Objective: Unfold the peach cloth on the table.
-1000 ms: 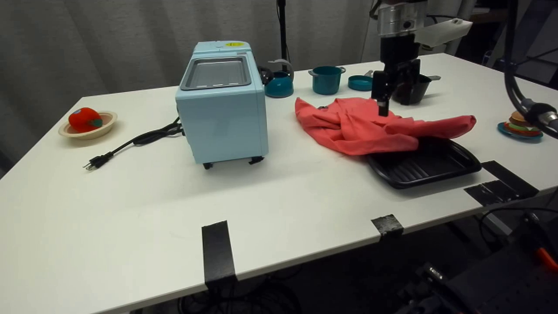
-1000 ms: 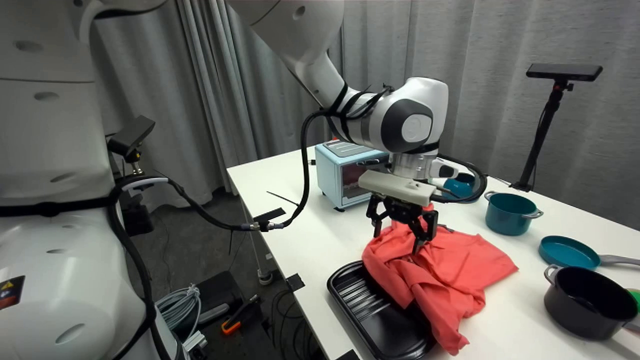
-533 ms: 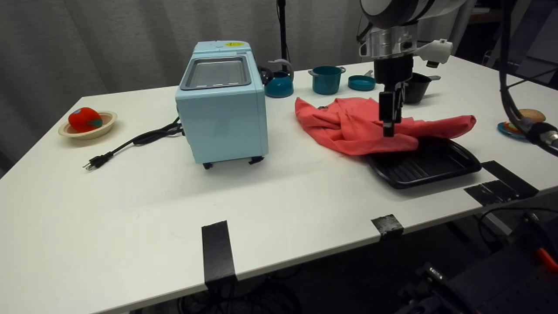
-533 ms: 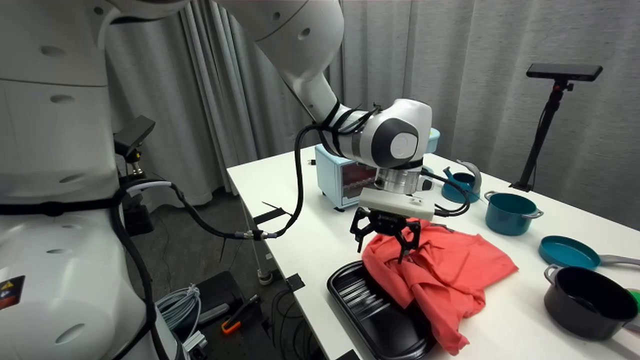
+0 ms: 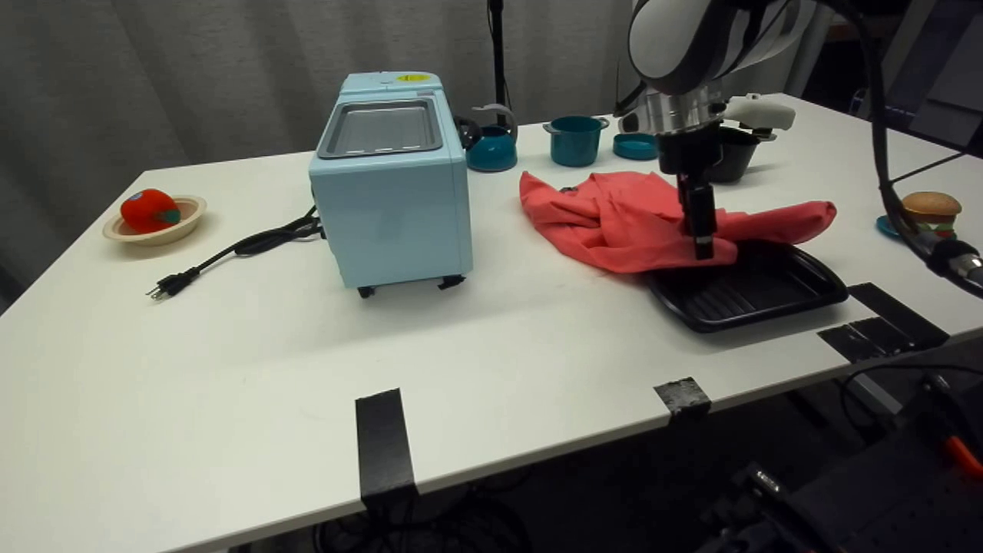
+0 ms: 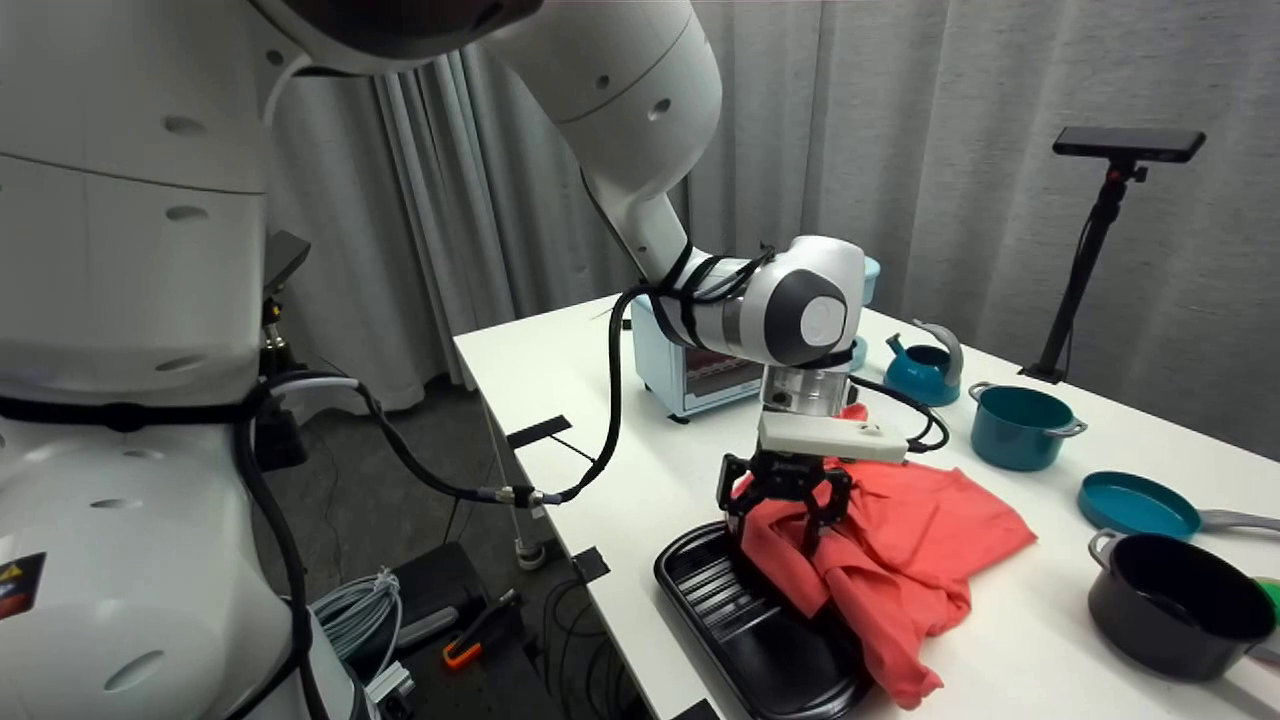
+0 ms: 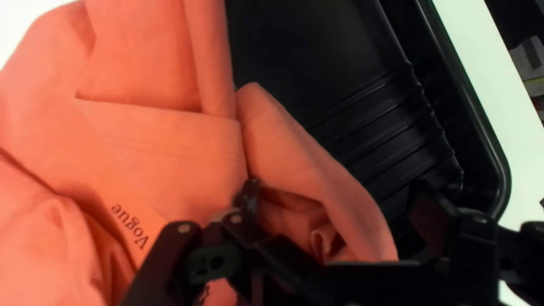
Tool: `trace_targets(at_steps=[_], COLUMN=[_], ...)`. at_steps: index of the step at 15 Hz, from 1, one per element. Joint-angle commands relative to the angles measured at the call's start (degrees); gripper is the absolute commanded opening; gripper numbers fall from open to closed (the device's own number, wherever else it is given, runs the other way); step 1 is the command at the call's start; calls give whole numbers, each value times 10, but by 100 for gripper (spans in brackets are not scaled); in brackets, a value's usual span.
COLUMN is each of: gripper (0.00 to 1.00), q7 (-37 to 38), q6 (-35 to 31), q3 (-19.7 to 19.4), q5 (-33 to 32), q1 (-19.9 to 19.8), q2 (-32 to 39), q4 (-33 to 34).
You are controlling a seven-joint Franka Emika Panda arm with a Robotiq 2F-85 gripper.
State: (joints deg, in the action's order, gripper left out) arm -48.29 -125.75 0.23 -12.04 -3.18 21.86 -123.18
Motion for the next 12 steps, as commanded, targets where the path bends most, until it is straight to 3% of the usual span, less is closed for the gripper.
trace_targets(at_steps=[1,8,9,12], gripper=[58,5,0,0], q7=[-42,-53,-50,-52], q6=[25,72,77,97], q3=[6,8,8,12], q5=[-8,8,6,15], q1=[-14,-17,-16,-17], q2=[21,30,29,17], q4=[26,47,47,45])
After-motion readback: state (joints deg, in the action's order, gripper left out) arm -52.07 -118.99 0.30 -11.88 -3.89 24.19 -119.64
